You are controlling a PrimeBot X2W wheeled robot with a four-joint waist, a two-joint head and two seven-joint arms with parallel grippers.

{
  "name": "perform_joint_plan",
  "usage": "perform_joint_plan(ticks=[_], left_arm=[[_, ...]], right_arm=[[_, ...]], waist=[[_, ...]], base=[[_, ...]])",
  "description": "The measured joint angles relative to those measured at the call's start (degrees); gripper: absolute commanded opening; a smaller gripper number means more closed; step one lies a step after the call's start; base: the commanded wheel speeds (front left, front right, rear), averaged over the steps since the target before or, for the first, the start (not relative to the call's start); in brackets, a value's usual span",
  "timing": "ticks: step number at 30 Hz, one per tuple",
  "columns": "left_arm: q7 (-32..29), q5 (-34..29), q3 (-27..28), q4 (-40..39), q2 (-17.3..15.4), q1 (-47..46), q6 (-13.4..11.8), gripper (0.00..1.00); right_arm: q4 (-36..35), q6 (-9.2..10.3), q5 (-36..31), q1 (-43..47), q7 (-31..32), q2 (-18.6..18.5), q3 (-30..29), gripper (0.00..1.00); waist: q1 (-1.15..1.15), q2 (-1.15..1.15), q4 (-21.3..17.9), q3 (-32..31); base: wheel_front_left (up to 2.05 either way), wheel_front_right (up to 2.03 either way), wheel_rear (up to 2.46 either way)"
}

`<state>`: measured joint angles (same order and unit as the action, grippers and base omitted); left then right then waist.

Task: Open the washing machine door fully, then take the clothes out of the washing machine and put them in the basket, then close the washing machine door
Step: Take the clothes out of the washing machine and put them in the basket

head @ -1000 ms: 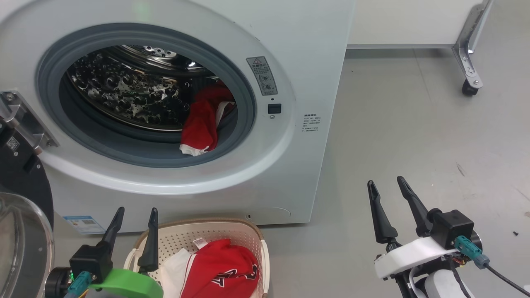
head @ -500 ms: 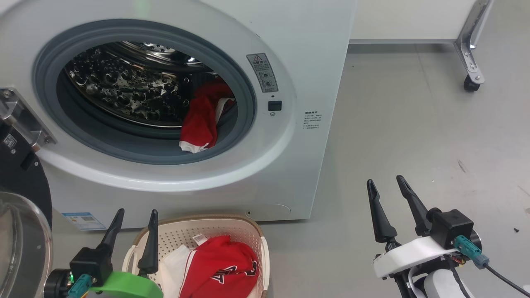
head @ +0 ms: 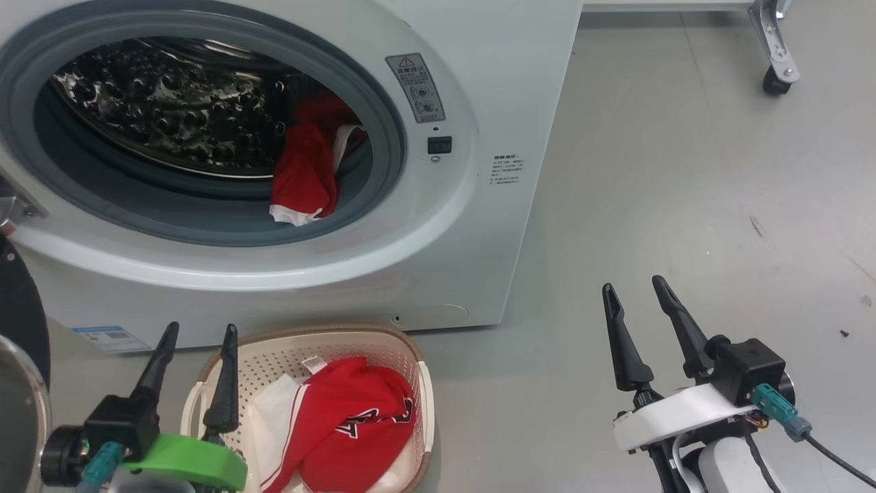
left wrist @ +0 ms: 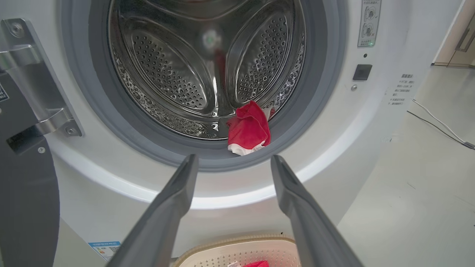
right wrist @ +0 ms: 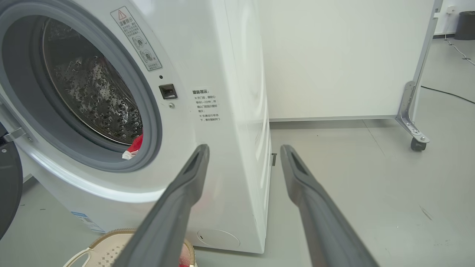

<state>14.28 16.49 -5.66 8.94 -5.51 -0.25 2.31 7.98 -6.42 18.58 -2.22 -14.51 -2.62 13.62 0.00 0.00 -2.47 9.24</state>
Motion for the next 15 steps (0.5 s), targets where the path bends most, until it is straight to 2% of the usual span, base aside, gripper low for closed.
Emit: perform_joint_plan(ticks=[4, 15], left_arm=[[-0.2, -0.1, 0.5, -0.8, -1.5, -2.2, 0.1, 1.00], [-6.4, 2.2, 4.2, -2.1, -5.1, -12.5, 0.6, 1.00]], right_arm=[[-0.9, 0.07, 0.0, -0.6, 0.0, 0.0, 0.4, 1.00], [-3.0, 0.79, 0.4, -3.7, 0.0, 0.0, 2.1, 1.00]], waist=[[0.00, 0.00, -0.8, 2.6], [0.00, 0.00, -4.5, 10.5]], base=[[0.00, 0.00, 0.00], [0.00, 0.00, 0.00]])
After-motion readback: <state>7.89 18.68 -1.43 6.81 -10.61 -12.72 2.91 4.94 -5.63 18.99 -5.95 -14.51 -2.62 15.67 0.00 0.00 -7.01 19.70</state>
